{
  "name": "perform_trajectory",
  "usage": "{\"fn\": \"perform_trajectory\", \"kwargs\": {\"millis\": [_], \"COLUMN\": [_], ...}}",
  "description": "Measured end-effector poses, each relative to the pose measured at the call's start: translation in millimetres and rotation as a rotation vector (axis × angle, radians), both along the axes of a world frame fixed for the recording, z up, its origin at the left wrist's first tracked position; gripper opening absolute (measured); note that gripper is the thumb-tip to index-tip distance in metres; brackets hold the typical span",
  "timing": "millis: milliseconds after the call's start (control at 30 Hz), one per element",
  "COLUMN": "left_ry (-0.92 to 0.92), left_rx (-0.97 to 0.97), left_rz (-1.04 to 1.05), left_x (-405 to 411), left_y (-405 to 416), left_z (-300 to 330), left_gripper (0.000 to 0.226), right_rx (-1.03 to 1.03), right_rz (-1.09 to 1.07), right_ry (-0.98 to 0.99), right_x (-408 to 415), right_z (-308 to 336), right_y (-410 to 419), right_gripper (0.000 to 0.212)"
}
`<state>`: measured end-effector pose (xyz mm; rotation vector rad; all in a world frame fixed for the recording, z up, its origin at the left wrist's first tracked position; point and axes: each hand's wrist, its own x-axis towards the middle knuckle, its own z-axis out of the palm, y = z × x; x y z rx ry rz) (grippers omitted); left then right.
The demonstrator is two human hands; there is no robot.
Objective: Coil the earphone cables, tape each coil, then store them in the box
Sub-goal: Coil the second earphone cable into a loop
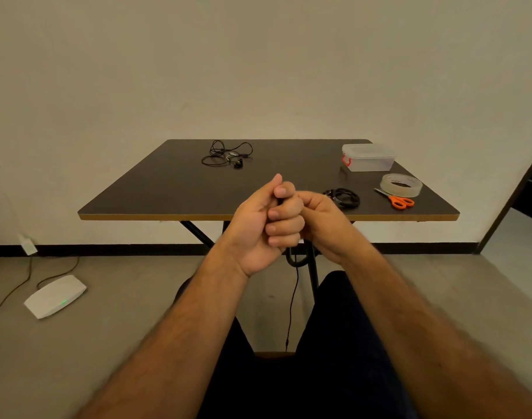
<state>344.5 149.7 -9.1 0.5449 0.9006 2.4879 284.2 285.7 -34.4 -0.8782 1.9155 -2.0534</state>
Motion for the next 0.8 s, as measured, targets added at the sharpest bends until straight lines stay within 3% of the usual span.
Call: {"fn": "perform_trajectory", "kwargs": {"millis": [100,300,400,667,800], "left_ry": [0.007,0.046,0.048,0.031,0.096], "left_rx": [0.027,-0.136,-0.173,-0.203,-0.326], "left_rz": [0.065,0.502,0.662,0.879,0.965], "left_x": [-1,-3,-4,-4,-4], "left_y": [-3,-12,-17,-23,-22], "left_z": [4,12,14,19,18], "left_gripper": [0.033,0.039,0.039,0.036,0.036], "right_rx": [0.044,0.189,0.2,0.531,0.587], "right_rz": [0.009,0.13,0.181,0.105,0.072], "right_ry": [-0.058,-0.023,-0.039,0.161,0.214], "right_x": [10,35,38,43,49], "right_z": [-20,-28,-19,-5,1], "right_y": [-4,7,15,21,20], "right_gripper": [0.028,0.017,0.023,0.015,0.01]}}
